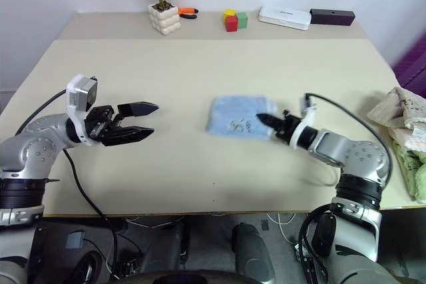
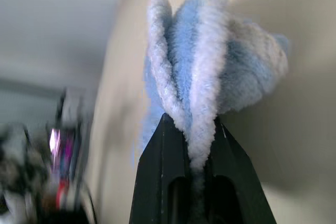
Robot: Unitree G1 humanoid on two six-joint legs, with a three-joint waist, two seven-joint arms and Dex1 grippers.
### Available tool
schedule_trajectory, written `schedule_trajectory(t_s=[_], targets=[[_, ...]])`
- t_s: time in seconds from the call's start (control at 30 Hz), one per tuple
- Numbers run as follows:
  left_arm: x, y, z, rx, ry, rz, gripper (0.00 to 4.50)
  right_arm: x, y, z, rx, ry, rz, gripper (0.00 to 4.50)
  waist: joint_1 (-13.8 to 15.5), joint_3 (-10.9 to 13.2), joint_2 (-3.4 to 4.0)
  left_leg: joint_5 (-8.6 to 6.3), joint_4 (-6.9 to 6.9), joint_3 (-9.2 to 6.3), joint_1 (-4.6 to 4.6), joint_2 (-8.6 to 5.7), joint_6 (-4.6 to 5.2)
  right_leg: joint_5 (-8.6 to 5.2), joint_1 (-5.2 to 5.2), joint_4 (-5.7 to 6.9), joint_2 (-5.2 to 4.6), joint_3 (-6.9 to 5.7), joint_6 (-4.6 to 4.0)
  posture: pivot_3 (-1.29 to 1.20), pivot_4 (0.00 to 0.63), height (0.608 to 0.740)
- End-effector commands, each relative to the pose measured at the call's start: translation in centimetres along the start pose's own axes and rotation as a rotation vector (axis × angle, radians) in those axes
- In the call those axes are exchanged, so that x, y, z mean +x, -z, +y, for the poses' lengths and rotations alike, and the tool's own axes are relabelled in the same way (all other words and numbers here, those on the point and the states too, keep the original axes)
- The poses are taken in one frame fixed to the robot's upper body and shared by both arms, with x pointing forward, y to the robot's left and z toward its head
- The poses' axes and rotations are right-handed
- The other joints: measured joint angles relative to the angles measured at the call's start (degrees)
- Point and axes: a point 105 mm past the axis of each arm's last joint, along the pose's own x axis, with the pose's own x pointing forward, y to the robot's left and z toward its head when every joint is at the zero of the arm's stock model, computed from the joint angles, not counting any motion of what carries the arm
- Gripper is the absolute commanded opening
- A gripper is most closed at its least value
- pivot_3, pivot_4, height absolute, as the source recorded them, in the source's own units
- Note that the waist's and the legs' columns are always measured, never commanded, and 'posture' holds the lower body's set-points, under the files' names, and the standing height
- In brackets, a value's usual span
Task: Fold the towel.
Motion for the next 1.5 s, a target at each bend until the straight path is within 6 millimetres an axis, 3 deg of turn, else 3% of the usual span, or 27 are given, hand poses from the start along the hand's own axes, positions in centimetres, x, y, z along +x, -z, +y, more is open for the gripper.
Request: schedule_trajectory(t_s=[0.03,0.13,0.33,0.57,0.77,0.97,1.1,1.4,1.5], targets=[[-0.1,-0.8,0.0,0.05,0.005,-0.025,4.5,-2.9,-3.6,0.9,-0.025,-0.003,-0.273,0.04,0.0,0.0,0.0,0.0,-0.02,0.0,0.0,0.0,0.0,0.0,0.0,0.0,0.0,0.0,0.0,0.0,0.15,0.74],[0.0,-0.7,0.2,0.044,0.008,-0.04,4.5,-4.9,-5.5,1.2,0.061,-0.005,-0.532,0.04,-0.3,0.0,0.03,0.0,-0.04,0.0,0.02,0.01,0.0,0.0,-0.01,0.01,0.01,0.0,0.0,0.0,0.15,0.74],[1.1,-0.7,0.8,0.049,0.032,-0.055,4.5,-6.1,-4.6,-0.1,0.123,0.12,-0.802,0.04,-0.3,0.0,0.08,0.0,-0.07,0.0,0.02,0.07,0.0,0.0,-0.06,0.05,0.08,0.03,0.0,0.0,0.15,0.74],[0.9,-1.0,0.9,0.061,0.03,-0.049,4.5,-7.4,-4.1,-3.4,0.147,0.316,-0.975,0.04,-0.3,0.1,0.2,0.0,-0.09,0.01,0.02,0.07,0.0,0.0,-0.07,0.05,0.07,0.05,-0.01,0.0,0.15,0.74],[0.7,-0.8,0.5,0.063,0.027,-0.048,4.5,-6.8,-2.9,-4.7,0.18,0.382,-0.991,0.04,-0.4,0.1,0.22,0.0,-0.1,0.02,0.05,0.08,-0.01,-0.01,-0.07,0.08,0.07,0.06,-0.03,0.0,0.15,0.74],[0.7,-0.8,0.3,0.059,0.018,-0.053,4.5,-3.8,-0.1,-4.5,0.221,0.399,-0.869,0.04,-0.5,0.1,0.26,0.0,-0.1,0.03,0.06,0.11,-0.01,-0.01,-0.1,0.12,0.1,0.09,-0.04,0.0,0.15,0.74],[0.7,-0.7,0.2,0.058,0.012,-0.053,4.5,-4.2,-0.3,-5.3,0.163,0.478,-0.854,0.04,-0.5,0.1,0.25,0.0,-0.09,0.04,0.07,0.13,-0.01,-0.01,-0.09,0.12,0.1,0.1,-0.05,0.0,0.15,0.74],[0.8,-0.8,0.2,0.057,0.011,-0.053,4.5,-4.4,-0.8,-5.1,0.183,0.483,-0.882,0.04,-0.4,0.1,0.25,0.0,-0.08,0.04,0.07,0.14,-0.01,-0.01,-0.09,0.13,0.11,0.1,-0.06,0.0,0.15,0.74],[0.8,-0.8,0.2,0.057,0.011,-0.052,4.5,-5.0,-0.9,-5.6,0.185,0.513,-0.9,1.04,-0.4,0.1,0.25,0.0,-0.08,0.05,0.07,0.14,-0.01,-0.01,-0.09,0.13,0.1,0.1,-0.06,0.0,0.15,0.74]])
